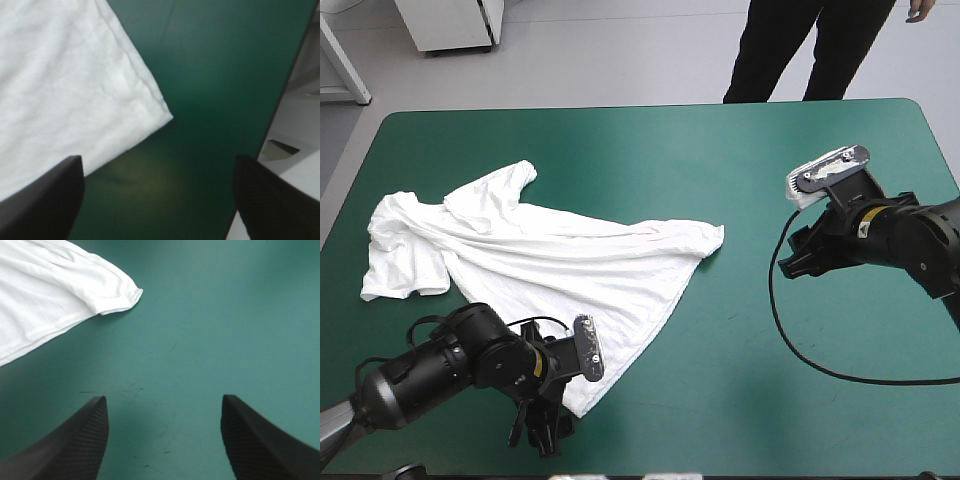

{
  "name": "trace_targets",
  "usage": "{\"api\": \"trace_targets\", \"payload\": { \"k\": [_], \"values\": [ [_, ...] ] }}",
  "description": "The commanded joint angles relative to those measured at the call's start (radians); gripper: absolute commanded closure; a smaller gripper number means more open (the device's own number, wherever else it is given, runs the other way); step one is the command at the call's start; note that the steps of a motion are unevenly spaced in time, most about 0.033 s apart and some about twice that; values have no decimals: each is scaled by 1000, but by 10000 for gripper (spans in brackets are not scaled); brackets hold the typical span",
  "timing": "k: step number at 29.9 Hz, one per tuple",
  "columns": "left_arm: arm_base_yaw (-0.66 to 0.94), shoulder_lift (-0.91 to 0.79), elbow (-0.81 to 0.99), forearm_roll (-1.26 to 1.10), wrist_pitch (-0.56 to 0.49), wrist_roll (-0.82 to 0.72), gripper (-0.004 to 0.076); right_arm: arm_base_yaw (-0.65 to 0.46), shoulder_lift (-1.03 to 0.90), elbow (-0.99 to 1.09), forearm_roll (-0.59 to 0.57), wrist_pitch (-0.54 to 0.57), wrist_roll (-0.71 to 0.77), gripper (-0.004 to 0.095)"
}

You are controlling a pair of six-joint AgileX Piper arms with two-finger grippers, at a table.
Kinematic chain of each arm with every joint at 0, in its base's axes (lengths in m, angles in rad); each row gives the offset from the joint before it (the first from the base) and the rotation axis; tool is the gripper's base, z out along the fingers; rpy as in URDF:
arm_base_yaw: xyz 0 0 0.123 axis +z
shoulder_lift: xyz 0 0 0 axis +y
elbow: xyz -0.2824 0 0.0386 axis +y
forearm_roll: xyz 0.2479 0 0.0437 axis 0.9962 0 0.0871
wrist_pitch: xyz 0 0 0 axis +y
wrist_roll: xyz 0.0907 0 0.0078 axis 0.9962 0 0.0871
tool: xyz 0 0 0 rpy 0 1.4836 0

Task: Fold the cloth

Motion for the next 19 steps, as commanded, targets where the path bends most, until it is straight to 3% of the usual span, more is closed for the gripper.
{"api": "trace_targets", "payload": {
  "k": [1, 12, 15, 19],
  "values": [
    [-8, 33, 9, -32, -104, 22, 134, -1, -4, -32, -19, -69, -10, 300],
    [-8, 206, 104, -35, -304, -5, 157, -1, 31, -32, -43, -94, -10, 301],
    [-8, 232, 125, -70, -355, -18, 239, -1, 52, -32, -43, -123, -10, 301],
    [-8, 267, 148, -75, -364, -50, 428, -1, 84, -32, -38, -154, -10, 301]
  ]
}}
